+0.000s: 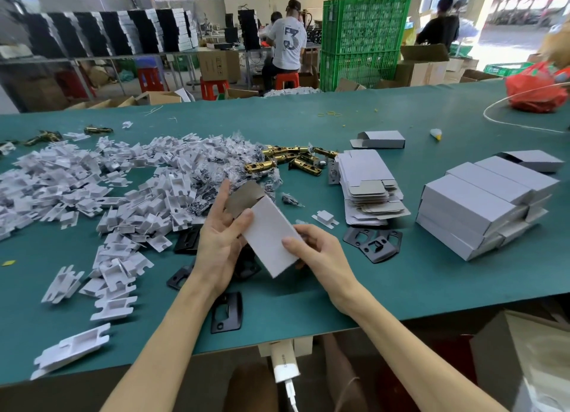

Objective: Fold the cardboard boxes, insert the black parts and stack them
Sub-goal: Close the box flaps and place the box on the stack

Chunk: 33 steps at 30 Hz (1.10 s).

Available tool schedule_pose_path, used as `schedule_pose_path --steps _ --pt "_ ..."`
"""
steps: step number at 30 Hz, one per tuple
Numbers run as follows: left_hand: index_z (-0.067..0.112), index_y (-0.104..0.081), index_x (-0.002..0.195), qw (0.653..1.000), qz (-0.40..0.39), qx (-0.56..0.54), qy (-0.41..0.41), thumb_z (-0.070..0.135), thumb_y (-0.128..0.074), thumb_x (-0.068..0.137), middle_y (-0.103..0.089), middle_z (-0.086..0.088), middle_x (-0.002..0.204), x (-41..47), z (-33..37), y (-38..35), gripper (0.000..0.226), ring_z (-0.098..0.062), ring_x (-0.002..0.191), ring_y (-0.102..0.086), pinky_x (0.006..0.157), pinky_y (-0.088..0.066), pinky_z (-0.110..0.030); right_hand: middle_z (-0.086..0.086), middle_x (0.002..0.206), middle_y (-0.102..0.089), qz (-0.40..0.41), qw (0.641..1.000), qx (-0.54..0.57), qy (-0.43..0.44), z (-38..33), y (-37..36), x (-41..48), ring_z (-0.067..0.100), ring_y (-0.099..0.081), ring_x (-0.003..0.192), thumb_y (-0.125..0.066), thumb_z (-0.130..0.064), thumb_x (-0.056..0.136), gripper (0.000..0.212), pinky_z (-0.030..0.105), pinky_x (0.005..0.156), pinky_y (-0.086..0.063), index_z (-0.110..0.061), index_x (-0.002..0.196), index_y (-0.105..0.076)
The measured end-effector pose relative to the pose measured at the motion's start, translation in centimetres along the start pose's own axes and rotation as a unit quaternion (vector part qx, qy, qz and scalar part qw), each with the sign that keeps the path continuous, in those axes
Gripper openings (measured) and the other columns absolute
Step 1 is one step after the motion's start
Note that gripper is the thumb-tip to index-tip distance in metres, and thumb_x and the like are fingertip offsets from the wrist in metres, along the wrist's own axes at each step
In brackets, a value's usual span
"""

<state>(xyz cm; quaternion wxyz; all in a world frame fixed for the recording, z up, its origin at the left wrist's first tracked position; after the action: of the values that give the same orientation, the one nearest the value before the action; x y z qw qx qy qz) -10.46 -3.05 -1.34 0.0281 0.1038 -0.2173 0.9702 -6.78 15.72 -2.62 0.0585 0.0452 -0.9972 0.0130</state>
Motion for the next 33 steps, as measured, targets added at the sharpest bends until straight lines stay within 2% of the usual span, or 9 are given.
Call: schedule_pose_path --steps 5,8,11,13,17,20,23,26,33 --pt "0.011 -0.061 0.141 1.0 -0.001 0.006 0.014 0.01 -0.072 0.087 -0.071 -0.011 0.132 0.0 -0.3 -0.1 0.055 -0.024 0.121 -0.065 0.094 -0.06 -0.035 0.001 0.094 -0.072 0.086 0.995 0.057 0.001 0.2 0.6 0.1 0.009 -0.063 0.081 -0.073 -0.047 0.082 0.034 0.024 0.069 -0.048 -0.022 0.104 -0.072" --pt "0.011 -0.063 0.141 0.997 -0.064 0.046 0.021 0.013 -0.07 0.094 -0.065 -0.006 0.142 -0.1 -0.8 -0.4 0.048 -0.021 0.13 -0.061 0.1 -0.056 -0.034 -0.002 0.091 -0.069 0.132 0.987 0.093 -0.001 0.5 0.9 0.4 0.012 -0.063 0.084 -0.073 -0.049 0.087 0.029 0.031 0.073 -0.049 -0.023 0.1 -0.072" --pt "0.011 -0.061 0.143 0.992 -0.096 0.068 0.044 0.03 -0.067 0.098 -0.065 -0.004 0.142 -0.3 -1.1 -0.9 0.05 -0.022 0.13 -0.063 0.1 -0.056 -0.034 -0.009 0.088 -0.067 0.158 0.983 0.092 0.003 0.8 1.1 0.6 0.004 -0.062 0.079 -0.062 -0.053 0.096 0.033 0.02 0.07 -0.049 -0.022 0.105 -0.068" --pt "0.01 -0.063 0.14 0.993 -0.085 0.066 0.056 0.041 -0.058 0.1 -0.067 -0.006 0.139 -0.4 -1.1 -1.0 0.051 -0.025 0.128 -0.064 0.098 -0.057 -0.036 -0.007 0.09 -0.063 0.152 0.985 0.077 0.002 1.0 1.1 0.7 0.0 -0.059 0.074 -0.055 -0.054 0.1 0.034 0.014 0.065 -0.047 -0.022 0.107 -0.063" --pt "0.013 -0.072 0.129 0.995 -0.044 0.068 0.054 0.03 -0.066 0.096 -0.072 -0.012 0.129 -0.2 -1.2 -0.4 0.037 -0.025 0.114 -0.066 0.093 -0.06 -0.038 -0.004 0.098 -0.061 0.12 0.992 0.045 0.019 0.8 0.8 0.6 -0.005 -0.058 0.072 -0.053 -0.049 0.102 0.03 0.011 0.064 -0.045 -0.021 0.111 -0.059" --pt "0.013 -0.068 0.134 0.994 -0.059 0.079 0.054 0.024 -0.071 0.093 -0.072 -0.009 0.131 -0.2 -1.4 -0.4 0.043 -0.022 0.116 -0.068 0.093 -0.06 -0.033 -0.006 0.104 -0.061 0.109 0.993 0.033 0.016 0.7 0.7 0.5 -0.009 -0.059 0.074 -0.06 -0.048 0.098 0.025 0.012 0.065 -0.048 -0.028 0.113 -0.056" --pt "0.013 -0.066 0.137 0.993 -0.061 0.089 0.048 0.022 -0.069 0.093 -0.072 -0.008 0.131 -0.2 -1.6 -0.4 0.045 -0.02 0.115 -0.069 0.098 -0.058 -0.035 -0.009 0.108 -0.059 0.08 0.997 0.014 0.003 0.7 0.7 0.3 -0.011 -0.061 0.076 -0.074 -0.039 0.091 0.045 0.013 0.064 -0.05 -0.03 0.127 -0.048" --pt "0.014 -0.067 0.136 0.994 -0.052 0.077 0.058 0.024 -0.068 0.093 -0.073 -0.008 0.129 -0.1 -1.6 -0.4 0.044 -0.018 0.111 -0.069 0.097 -0.059 -0.035 -0.005 0.108 -0.06 0.06 0.998 -0.004 -0.009 0.6 0.8 0.3 -0.008 -0.061 0.075 -0.079 -0.039 0.087 0.059 0.016 0.063 -0.05 -0.033 0.134 -0.044" --pt "0.012 -0.076 0.121 0.995 -0.001 0.049 0.089 0.035 -0.07 0.09 -0.076 -0.011 0.116 0.1 -1.7 -0.2 0.039 -0.022 0.102 -0.068 0.092 -0.059 -0.037 0.0 0.107 -0.063 0.046 0.998 0.029 -0.02 0.5 1.0 0.3 0.006 -0.065 0.084 -0.079 -0.036 0.088 0.051 0.027 0.069 -0.055 -0.036 0.13 -0.05"
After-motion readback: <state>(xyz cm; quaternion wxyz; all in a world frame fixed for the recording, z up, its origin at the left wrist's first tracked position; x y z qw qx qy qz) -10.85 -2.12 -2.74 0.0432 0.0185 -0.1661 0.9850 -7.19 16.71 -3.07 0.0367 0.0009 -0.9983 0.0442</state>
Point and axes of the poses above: each hand's wrist, its own x-axis towards the middle knuckle, its own y-axis out of the back of the hand, z = x × y, the point moved 2 cm from there along x, towards the middle knuckle
